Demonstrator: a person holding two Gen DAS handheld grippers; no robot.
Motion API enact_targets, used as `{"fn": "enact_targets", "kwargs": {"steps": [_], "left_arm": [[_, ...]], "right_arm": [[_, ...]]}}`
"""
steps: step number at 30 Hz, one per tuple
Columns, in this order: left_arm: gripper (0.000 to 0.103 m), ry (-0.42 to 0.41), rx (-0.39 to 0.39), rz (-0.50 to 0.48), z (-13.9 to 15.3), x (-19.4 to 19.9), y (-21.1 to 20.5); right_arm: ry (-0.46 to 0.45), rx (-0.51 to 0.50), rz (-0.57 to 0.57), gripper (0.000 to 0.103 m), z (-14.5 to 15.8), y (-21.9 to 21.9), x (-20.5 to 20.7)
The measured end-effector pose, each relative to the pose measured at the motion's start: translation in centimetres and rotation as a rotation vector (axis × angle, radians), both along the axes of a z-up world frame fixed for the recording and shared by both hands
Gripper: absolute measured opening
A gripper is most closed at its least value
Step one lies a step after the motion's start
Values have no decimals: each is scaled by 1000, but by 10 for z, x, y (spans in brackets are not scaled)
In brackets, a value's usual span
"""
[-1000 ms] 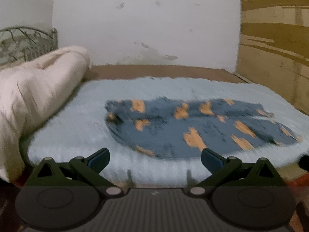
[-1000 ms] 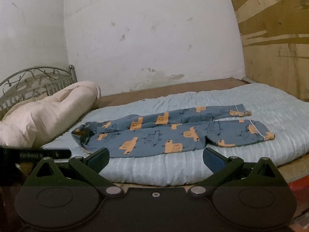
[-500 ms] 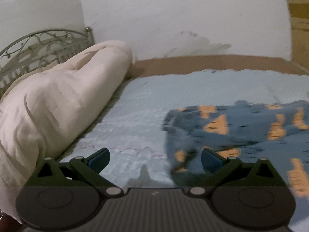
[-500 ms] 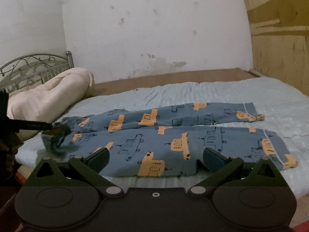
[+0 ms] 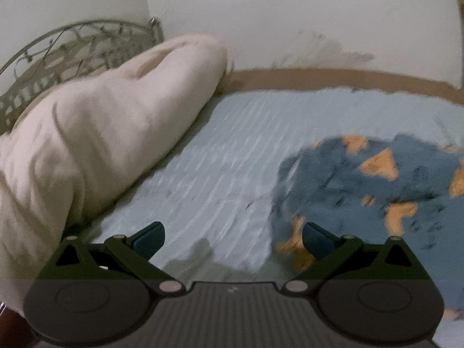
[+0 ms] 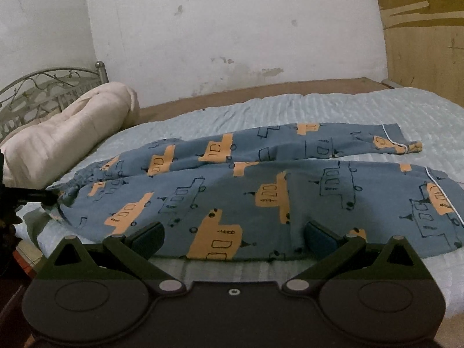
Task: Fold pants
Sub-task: 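Move both grippers down to the edge of the blue truck-print pants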
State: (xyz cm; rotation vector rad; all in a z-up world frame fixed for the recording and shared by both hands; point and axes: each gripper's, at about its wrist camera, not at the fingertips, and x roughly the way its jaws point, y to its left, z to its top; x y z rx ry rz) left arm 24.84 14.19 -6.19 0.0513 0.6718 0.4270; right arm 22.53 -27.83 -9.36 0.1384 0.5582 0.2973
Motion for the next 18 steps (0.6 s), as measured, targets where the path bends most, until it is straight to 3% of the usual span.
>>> {"fn": "enact_targets", "kwargs": {"steps": [6,10,14,18], "left_arm": [[102,-87,-38,-127,34,37,-14],[102,-120,22,-255,43,85,-26],[102,-70,76,-421,36,145,-31],[102,19,43,-600,19,193,-32]], "right_arm": [[-25,23,124,102,20,-6,33],[-21,13,287,102,37,-9,89],[-21,-115,398,102,53,0,159],[3,-155,448,102,58,6,223]]}}
